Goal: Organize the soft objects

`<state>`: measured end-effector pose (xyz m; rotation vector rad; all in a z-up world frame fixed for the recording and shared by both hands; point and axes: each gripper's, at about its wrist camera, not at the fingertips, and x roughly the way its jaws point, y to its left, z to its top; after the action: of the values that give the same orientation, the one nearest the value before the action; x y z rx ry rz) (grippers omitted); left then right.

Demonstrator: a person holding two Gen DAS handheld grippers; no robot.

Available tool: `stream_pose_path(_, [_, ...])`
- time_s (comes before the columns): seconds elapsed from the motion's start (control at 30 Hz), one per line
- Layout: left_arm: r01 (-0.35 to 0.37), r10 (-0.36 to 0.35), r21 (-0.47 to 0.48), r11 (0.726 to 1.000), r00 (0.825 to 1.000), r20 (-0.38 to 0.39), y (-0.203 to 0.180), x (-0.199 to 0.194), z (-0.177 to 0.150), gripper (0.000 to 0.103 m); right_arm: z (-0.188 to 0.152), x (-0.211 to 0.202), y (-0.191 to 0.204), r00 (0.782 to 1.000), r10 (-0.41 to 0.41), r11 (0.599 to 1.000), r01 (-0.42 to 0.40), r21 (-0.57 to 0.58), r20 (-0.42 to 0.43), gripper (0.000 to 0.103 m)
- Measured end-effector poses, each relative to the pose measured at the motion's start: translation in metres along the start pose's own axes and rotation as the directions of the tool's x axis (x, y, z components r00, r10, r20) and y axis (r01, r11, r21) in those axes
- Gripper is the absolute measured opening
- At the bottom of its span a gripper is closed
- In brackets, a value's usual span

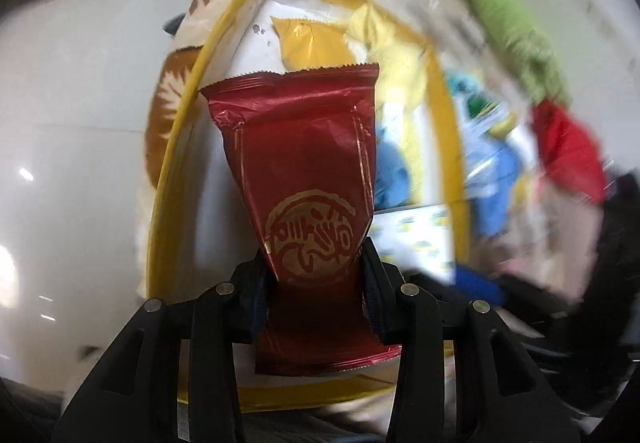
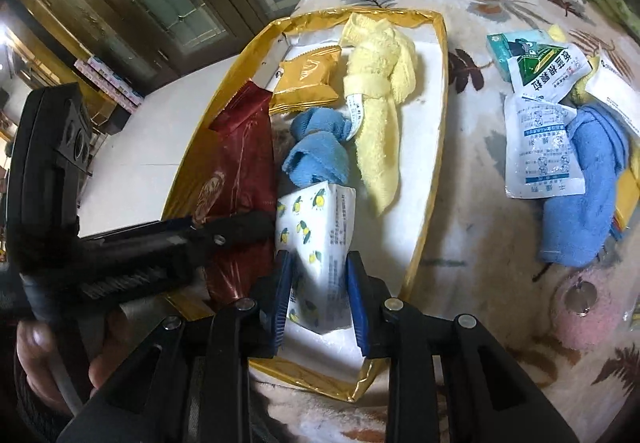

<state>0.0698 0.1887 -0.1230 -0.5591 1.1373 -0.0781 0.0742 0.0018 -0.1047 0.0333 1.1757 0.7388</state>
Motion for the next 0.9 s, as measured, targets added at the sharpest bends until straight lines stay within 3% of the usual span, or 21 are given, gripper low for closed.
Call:
stream_pose_path(0.03, [0.042, -0.041, -0.022, 0.999, 0.999, 0.021, 0.004, -0.005, 0.001, 0.046, -0.001, 0.000, 0.000, 1.000, 0.025, 1.000, -0.025, -0.001, 0.004, 0.032])
stream_pose_path(0.1, [0.126, -0.121, -0.076, 0.989, 0.990, 0.078, 0.014, -0.015, 0.001, 0.072, -0.001, -0.001, -0.002, 1.000, 0.024, 1.000, -0.024, 0.001, 0.020, 0.039])
stream_pose_path(0.13, [0.141, -0.132, -0.098, 0.985, 0.987, 0.093, 0.017, -0.017, -0.001, 0.074, -0.002, -0.003, -0.003, 0.999, 0.023, 1.000, -0.023, 0.002, 0.032, 0.047])
stream_pose_path(0.23, [0.152, -0.137, -0.124, 0.981, 0.983, 0.123, 0.019, -0.029, -0.005, 0.074, -0.003, -0.016, -0.007, 0.997, 0.024, 1.000, -0.025, 0.016, 0.067, 0.052])
stream_pose_path(0.3, [0.162, -0.145, -0.074, 0.984, 0.969, 0.198, 0.010, -0.049, -0.009, 0.074, -0.005, -0.033, -0.010, 0.992, 0.044, 0.999, -0.047, 0.023, 0.117, 0.053])
stream_pose_path(0.33, [0.157, -0.142, -0.052, 0.986, 0.966, 0.217, 0.005, -0.054, -0.010, 0.074, -0.007, -0.041, -0.012, 0.989, 0.046, 0.998, -0.050, 0.024, 0.139, 0.059])
stream_pose_path(0.43, [0.083, -0.076, -0.026, 0.996, 0.972, 0.221, -0.009, -0.057, -0.013, 0.074, -0.013, -0.060, -0.022, 0.982, 0.030, 0.999, -0.037, 0.033, 0.187, 0.063])
stream_pose_path(0.53, [0.090, -0.089, 0.011, 0.996, 0.948, 0.305, -0.034, -0.073, -0.023, 0.075, -0.019, -0.083, -0.038, 0.974, 0.020, 0.998, -0.034, 0.058, 0.227, 0.063])
stream_pose_path(0.63, [0.048, -0.066, 0.067, 0.997, 0.951, 0.302, -0.064, -0.074, -0.031, 0.075, -0.026, -0.103, -0.056, 0.966, -0.008, 0.995, -0.017, 0.094, 0.259, 0.063])
stream_pose_path(0.73, [0.069, -0.102, 0.113, 0.991, 0.941, 0.323, -0.095, -0.076, -0.044, 0.075, -0.033, -0.123, -0.078, 0.955, -0.066, 0.991, 0.027, 0.134, 0.290, 0.064])
stream_pose_path(0.9, [0.041, -0.093, 0.187, 0.981, 0.956, 0.280, -0.145, -0.060, -0.061, 0.075, -0.052, -0.150, -0.117, 0.948, -0.103, 0.973, 0.032, 0.229, 0.301, 0.064])
